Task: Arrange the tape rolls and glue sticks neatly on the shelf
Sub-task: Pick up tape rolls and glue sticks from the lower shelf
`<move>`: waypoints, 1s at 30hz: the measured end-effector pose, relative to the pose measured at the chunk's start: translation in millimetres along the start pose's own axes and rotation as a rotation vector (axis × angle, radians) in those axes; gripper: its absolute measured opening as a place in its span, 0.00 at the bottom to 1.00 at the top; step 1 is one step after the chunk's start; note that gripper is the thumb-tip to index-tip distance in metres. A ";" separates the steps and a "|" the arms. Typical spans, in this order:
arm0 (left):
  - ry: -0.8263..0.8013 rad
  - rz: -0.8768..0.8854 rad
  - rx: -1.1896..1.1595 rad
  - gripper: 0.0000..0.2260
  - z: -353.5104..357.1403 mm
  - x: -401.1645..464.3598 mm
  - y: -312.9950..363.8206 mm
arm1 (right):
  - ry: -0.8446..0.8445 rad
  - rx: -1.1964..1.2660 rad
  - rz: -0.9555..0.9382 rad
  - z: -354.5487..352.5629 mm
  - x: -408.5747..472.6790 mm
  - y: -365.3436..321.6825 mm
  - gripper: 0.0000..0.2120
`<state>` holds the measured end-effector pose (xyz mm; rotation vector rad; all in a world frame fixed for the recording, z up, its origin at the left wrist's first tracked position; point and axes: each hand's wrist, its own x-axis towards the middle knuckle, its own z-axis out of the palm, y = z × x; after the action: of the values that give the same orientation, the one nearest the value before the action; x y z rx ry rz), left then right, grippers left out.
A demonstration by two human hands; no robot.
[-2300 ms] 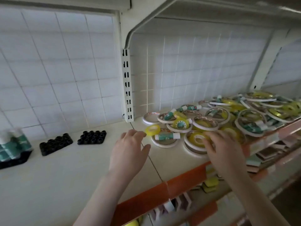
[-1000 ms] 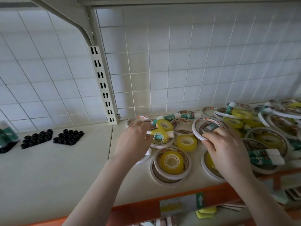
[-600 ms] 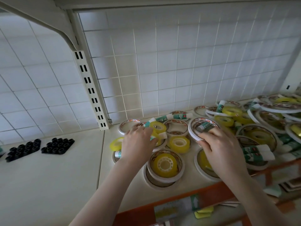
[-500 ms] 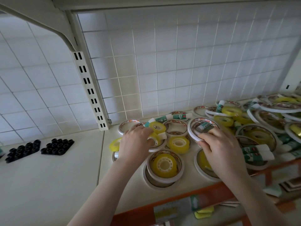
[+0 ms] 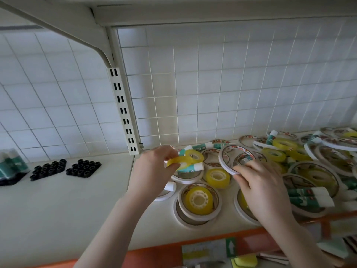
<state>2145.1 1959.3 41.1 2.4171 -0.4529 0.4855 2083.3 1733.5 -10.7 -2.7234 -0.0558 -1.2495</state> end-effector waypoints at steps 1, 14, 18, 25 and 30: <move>0.014 -0.019 -0.010 0.05 -3.5 -3.7 -2.2 | 0.000 0.019 -0.012 0.8 1.0 -2.1 0.09; 0.217 -0.206 0.093 0.08 -76.6 -79.1 -61.5 | -0.025 0.276 -0.175 21.5 7.2 -91.6 0.10; 0.279 -0.231 0.131 0.09 -108.8 -103.9 -92.3 | -0.068 0.326 -0.223 30.2 6.4 -137.7 0.09; 0.363 -0.206 0.200 0.10 -181.2 -155.1 -182.2 | -0.061 0.353 -0.264 44.8 2.1 -257.1 0.05; 0.372 -0.118 0.256 0.14 -242.4 -182.4 -261.7 | -0.072 0.360 -0.248 60.8 -4.4 -355.9 0.05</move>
<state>2042.4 2344.9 5.7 2.4954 -0.0898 0.9669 2092.8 2094.4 -12.0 -2.4970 -0.5832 -1.0699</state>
